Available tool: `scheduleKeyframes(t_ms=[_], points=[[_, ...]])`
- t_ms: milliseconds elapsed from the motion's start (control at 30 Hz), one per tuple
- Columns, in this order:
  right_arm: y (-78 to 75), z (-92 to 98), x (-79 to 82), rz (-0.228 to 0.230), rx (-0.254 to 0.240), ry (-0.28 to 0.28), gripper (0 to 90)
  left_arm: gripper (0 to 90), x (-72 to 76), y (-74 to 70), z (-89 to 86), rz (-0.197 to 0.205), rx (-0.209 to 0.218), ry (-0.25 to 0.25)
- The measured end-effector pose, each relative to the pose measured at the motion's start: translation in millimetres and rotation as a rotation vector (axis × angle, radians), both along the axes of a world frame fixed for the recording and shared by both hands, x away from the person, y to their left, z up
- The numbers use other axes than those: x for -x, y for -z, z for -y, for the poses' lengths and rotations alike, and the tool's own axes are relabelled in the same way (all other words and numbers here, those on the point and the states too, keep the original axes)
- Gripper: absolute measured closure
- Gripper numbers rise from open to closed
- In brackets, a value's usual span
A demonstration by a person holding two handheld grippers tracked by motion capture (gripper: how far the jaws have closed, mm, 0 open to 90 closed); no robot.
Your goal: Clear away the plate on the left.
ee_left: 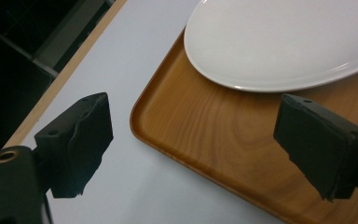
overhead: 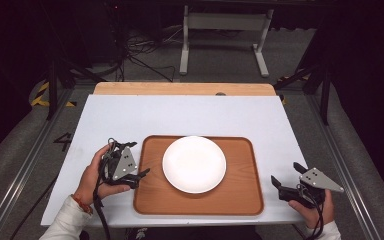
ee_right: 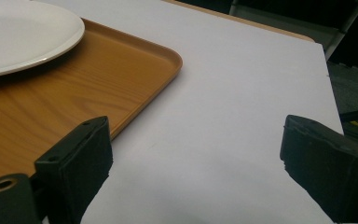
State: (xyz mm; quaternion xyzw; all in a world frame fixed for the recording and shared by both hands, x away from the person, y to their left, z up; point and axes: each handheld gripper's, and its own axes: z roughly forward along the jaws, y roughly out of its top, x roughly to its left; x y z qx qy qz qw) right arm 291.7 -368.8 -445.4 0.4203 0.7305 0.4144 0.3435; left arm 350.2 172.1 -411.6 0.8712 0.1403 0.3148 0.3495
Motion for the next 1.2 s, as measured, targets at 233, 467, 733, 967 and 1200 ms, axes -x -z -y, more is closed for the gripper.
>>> scheduleKeyframes(t_ms=[233,467,733,967,1200], points=[[1.3,0.7,-1.6,-0.005,0.005,0.005,9.8,13.0,-2.6,4.9,-18.8,-0.021,0.003,-0.037],[3.1,1.1,-3.3,-0.012,0.011,0.009,9.8,12.6,-3.4,13.2,-38.9,-0.048,0.004,-0.084],[3.1,1.2,-4.4,-0.011,0.011,0.006,9.8,12.3,-5.1,21.7,-57.1,-0.082,0.020,-0.133],[3.0,2.0,-5.2,-0.008,0.008,0.004,9.8,12.0,-5.1,29.8,-69.1,-0.116,0.028,-0.164],[2.7,2.9,-4.8,-0.006,0.006,0.006,9.8,11.5,-3.6,37.3,-79.8,-0.143,0.050,-0.183]])
